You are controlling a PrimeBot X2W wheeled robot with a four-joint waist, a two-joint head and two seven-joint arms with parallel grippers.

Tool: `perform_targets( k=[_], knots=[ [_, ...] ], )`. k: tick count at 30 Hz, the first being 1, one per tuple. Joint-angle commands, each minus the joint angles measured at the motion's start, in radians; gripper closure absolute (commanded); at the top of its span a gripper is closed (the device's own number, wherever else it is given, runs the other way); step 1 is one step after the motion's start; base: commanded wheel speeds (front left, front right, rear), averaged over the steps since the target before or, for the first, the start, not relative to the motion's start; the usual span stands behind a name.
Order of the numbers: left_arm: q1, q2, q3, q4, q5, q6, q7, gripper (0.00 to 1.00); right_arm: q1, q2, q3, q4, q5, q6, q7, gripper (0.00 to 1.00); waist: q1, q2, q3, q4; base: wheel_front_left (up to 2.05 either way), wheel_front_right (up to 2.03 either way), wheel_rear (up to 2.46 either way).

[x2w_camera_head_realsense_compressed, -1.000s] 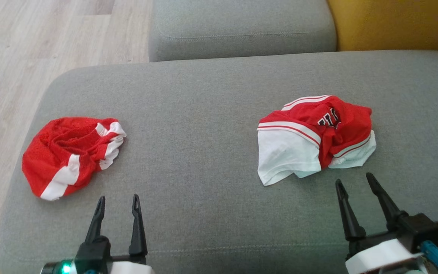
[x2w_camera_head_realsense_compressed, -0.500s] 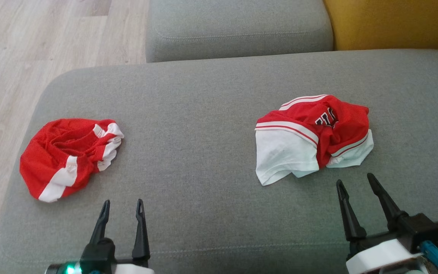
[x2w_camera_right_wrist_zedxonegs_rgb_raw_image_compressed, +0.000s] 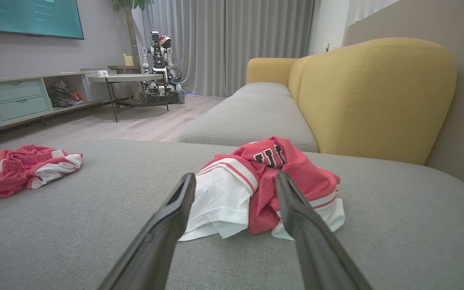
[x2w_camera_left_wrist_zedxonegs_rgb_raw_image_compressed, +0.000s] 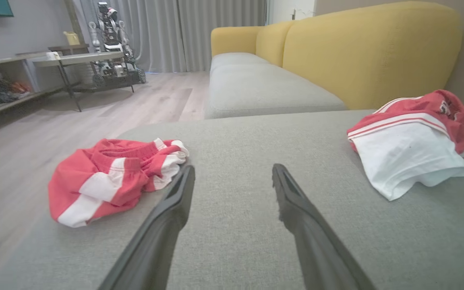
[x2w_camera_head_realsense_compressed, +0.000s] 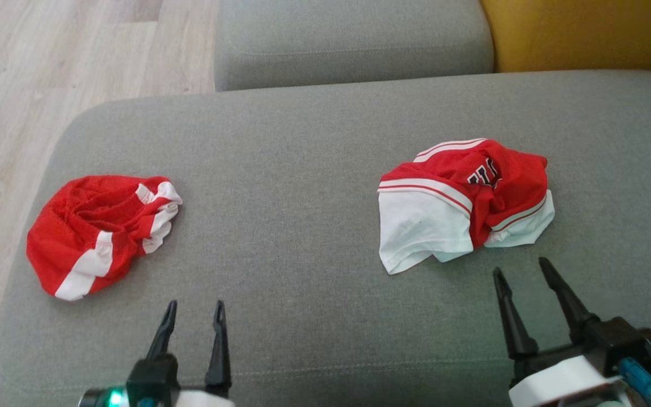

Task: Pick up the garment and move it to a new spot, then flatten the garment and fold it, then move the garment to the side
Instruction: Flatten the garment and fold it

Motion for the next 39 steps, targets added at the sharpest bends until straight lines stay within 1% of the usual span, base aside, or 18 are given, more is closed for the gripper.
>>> perform_targets(
  k=[1,4,7,8,13,15,17,22,28,31,39],
  knots=[
    [-0.091,-0.008,0.025,-0.019,-0.019,-0.015,-0.012,0.0,-0.049,-0.008,0.031,-0.035,-0.005,0.0,-0.006,0.0,0.0001,0.0,0.009,-0.005,0.0,0.0,0.0],
    [-0.172,-0.011,0.003,0.049,-0.069,-0.073,-0.012,0.0,-0.062,-0.008,0.041,-0.04,-0.01,0.0,-0.006,0.0,0.0001,0.0,0.034,-0.017,0.0,0.0,0.0],
    [-0.284,-0.013,-0.047,0.15,-0.116,-0.147,-0.012,0.0,-0.08,-0.008,0.053,-0.045,-0.021,0.0,-0.006,0.0,0.0001,0.0,0.073,-0.043,0.0,0.0,0.0],
    [-0.325,-0.013,-0.067,0.18,-0.137,-0.166,-0.012,0.0,-0.088,-0.008,0.057,-0.047,-0.024,0.0,-0.006,0.0,0.0001,0.0,0.095,-0.055,0.0,0.0,0.0],
    [-0.546,-0.014,-0.171,0.323,-0.303,-0.214,-0.012,0.0,-0.15,-0.008,0.051,-0.065,-0.037,0.0,-0.006,0.0,0.0001,0.0,0.204,-0.105,0.0,0.0,0.0],
    [-0.625,-0.014,-0.217,0.376,-0.402,-0.238,-0.011,0.0,-0.171,-0.008,0.045,-0.075,-0.04,0.0,-0.006,0.0,0.0001,0.0,0.243,-0.121,0.0,0.0,0.0],
    [-0.7,-0.014,-0.261,0.425,-0.504,-0.253,-0.005,0.0,-0.191,-0.008,0.041,-0.083,-0.036,0.0,-0.006,0.0,0.0001,0.0,0.277,-0.137,0.0,0.0,0.0],
    [-0.859,-0.014,-0.351,0.552,-0.686,-0.28,0.01,0.0,-0.234,-0.008,0.04,-0.086,0.0,0.0,-0.006,0.0,0.0001,0.0,0.348,-0.18,0.0,0.0,0.0],
    [-0.979,-0.014,-0.429,0.669,-0.846,-0.295,0.019,0.0,-0.251,-0.008,0.034,-0.088,0.012,0.0,-0.006,0.0,0.0001,0.0,0.393,-0.223,0.0,0.0,0.0],
    [-1.032,-0.014,-0.469,0.732,-0.861,-0.281,0.016,0.0,-0.259,-0.008,0.038,-0.094,0.014,0.0,-0.006,0.0,0.0001,0.0,0.413,-0.24,0.0,0.0,0.0],
    [-1.105,-0.014,-0.537,0.797,-0.924,-0.298,0.017,0.0,-0.274,-0.008,0.043,-0.11,0.012,0.0,-0.006,0.0,0.0001,0.0,0.455,-0.251,0.0,0.0,0.0]
  ],
)
